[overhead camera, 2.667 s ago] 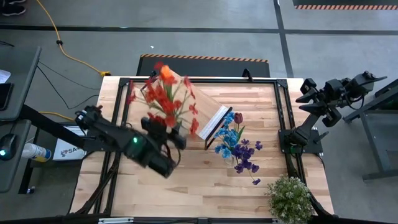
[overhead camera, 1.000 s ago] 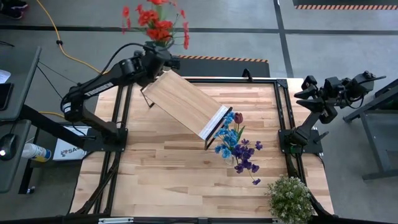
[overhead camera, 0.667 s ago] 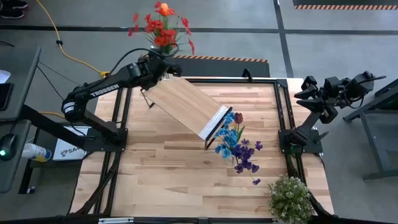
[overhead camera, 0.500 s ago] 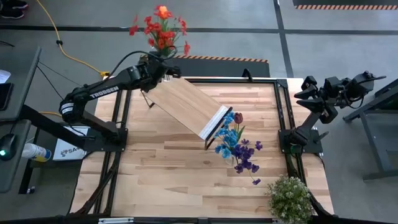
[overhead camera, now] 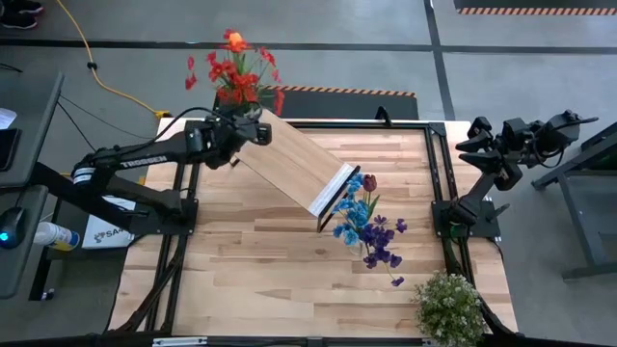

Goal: Pick and place flowers into a vace then onto a shelf
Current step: Put the left transparent flower vase on the shelf

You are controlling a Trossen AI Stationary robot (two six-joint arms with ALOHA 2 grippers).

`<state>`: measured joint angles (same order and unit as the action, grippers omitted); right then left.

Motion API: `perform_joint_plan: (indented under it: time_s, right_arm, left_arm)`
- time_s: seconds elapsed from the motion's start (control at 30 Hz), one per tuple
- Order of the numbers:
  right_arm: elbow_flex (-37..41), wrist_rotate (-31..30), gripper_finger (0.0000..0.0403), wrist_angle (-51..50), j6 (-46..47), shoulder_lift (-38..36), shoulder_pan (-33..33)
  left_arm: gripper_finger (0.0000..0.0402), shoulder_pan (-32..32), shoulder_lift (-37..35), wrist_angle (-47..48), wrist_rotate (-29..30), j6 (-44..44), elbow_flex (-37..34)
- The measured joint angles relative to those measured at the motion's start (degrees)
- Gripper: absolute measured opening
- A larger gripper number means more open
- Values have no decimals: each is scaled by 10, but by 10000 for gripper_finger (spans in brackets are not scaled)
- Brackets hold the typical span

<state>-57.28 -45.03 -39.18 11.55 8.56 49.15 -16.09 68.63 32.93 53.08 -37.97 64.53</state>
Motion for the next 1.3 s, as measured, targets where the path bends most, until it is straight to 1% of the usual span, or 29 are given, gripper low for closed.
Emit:
perform_joint_plan:
  time_s: [0.07,0.33,0.5,0.77,1.3]
  right_arm:
    - [0,0,129,0,0,0,0]
    - [0,5,129,0,27,0,0]
    - [0,6,130,0,30,0,0]
    - [0,6,130,0,30,0,0]
    - [0,6,129,0,30,0,0]
  left_arm:
    - [210,5,-2,-17,3,2,-13]
    - [210,4,-2,-23,27,2,-35]
    - [210,3,-2,-25,19,6,-36]
    - [210,3,2,-17,30,2,-36]
    - [210,3,45,-28,34,-10,-37]
